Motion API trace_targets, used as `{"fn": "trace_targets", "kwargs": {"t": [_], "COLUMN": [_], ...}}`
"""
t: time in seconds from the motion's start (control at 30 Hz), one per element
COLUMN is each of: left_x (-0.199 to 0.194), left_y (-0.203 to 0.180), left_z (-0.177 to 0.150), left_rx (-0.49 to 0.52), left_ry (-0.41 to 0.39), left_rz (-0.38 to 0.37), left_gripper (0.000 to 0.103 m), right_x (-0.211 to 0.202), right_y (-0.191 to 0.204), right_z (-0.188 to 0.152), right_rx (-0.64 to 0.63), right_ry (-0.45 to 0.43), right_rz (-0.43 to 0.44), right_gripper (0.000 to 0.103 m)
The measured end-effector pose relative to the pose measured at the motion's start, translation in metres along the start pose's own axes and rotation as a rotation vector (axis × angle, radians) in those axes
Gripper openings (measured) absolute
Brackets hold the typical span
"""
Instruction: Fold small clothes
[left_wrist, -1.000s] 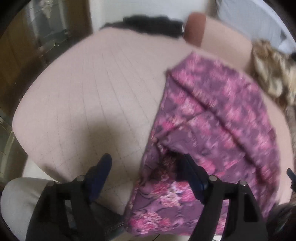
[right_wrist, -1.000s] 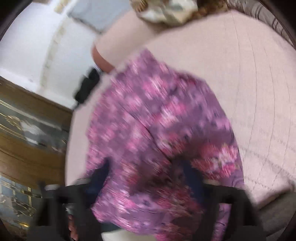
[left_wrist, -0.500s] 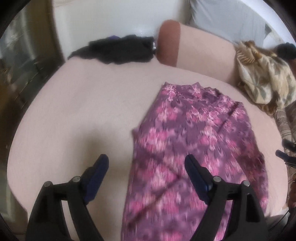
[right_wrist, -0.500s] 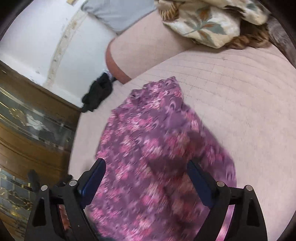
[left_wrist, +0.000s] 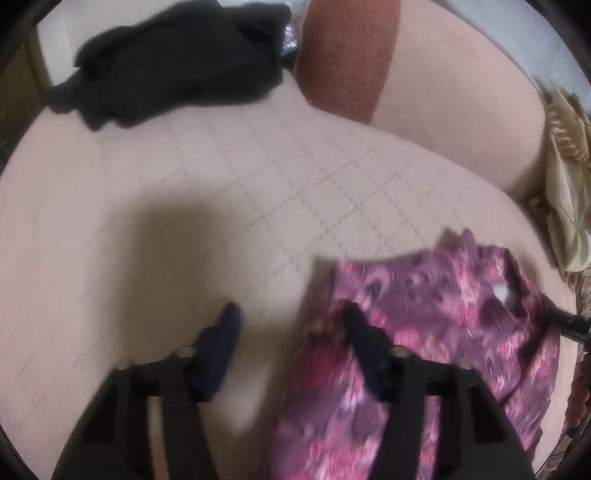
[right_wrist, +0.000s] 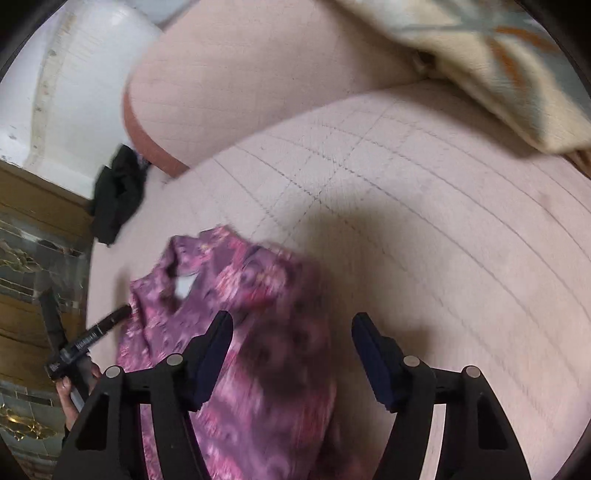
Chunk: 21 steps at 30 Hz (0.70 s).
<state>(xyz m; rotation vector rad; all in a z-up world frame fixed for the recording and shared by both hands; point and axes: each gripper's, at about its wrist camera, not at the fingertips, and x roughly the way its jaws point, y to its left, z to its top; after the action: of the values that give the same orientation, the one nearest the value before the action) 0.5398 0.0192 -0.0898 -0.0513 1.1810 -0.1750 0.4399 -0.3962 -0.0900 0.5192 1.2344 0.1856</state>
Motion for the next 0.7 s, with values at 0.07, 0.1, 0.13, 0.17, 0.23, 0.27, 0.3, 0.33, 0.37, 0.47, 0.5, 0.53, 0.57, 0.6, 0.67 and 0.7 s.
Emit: {"fn": "trace_targets", "kwargs": {"t": [0.07,0.1,0.13,0.17,0.23,0.27,0.3,0.33,0.37,0.47,0.5,0.53,0.57,0.6,0.67,0.7], "left_x": [0.000,0.001,0.000,-0.004,-0.029,-0.046,-0.067,-0.092,-0.112,-0.182,-0.210,-0.225,-0.237,-0.246,-0.237,-0.230], "left_y": [0.001,0.004,0.009,0.011,0.016,0.018,0.020,0.022,0.024,0.029,0.031,0.031,0.031,0.030,0.026,0.024], "left_z": [0.004,0.004,0.002,0.001,-0.006,-0.011,-0.019,-0.031,-0.042,-0.095,-0.124,-0.139,-0.157,-0.176,-0.191,-0.193], "left_rx": [-0.006,-0.022,-0.047,-0.052,-0.058,-0.068,-0.077,-0.076,-0.077,-0.070,-0.064,-0.055,-0.046,-0.041,-0.045,-0.048], "left_ry": [-0.011,0.014,0.029,0.028,-0.011,-0.036,-0.069,-0.097,-0.121,-0.197,-0.238,-0.255,-0.269,-0.274,-0.217,-0.182], "left_rz": [-0.029,-0.066,-0.078,-0.080,-0.094,-0.123,-0.156,-0.163,-0.154,-0.207,-0.223,-0.237,-0.243,-0.242,-0.238,-0.223], "left_gripper": [0.007,0.001,0.001,0.000,0.000,0.000,0.000,0.000,0.000,0.000,0.000,0.000,0.000,0.000,0.000,0.001], "right_x": [0.005,0.006,0.007,0.005,-0.006,-0.026,-0.041,-0.059,-0.086,-0.133,-0.150,-0.163,-0.168,-0.169,-0.163,-0.154], "right_y": [0.006,0.008,0.007,0.006,0.008,0.015,0.020,0.025,0.034,0.051,0.057,0.062,0.065,0.070,0.071,0.067], "right_z": [-0.001,-0.003,-0.005,-0.009,-0.015,-0.025,-0.032,-0.043,-0.063,-0.117,-0.143,-0.172,-0.191,-0.214,-0.237,-0.239], "right_rx": [-0.041,-0.055,-0.048,-0.030,-0.019,-0.027,-0.045,-0.066,-0.092,-0.146,-0.167,-0.181,-0.188,-0.205,-0.199,-0.163], "right_ry": [-0.015,-0.014,-0.004,-0.005,-0.004,-0.031,-0.052,-0.077,-0.115,-0.161,-0.178,-0.191,-0.191,-0.181,-0.173,-0.165], "right_rz": [-0.044,-0.057,-0.048,-0.049,-0.049,-0.027,-0.009,0.008,0.024,0.064,0.072,0.086,0.100,0.104,0.065,0.044], "right_gripper": [0.039,0.026,0.010,0.009,0.009,0.008,0.008,0.008,0.008,0.008,0.008,0.008,0.008,0.008,0.010,0.012]}}
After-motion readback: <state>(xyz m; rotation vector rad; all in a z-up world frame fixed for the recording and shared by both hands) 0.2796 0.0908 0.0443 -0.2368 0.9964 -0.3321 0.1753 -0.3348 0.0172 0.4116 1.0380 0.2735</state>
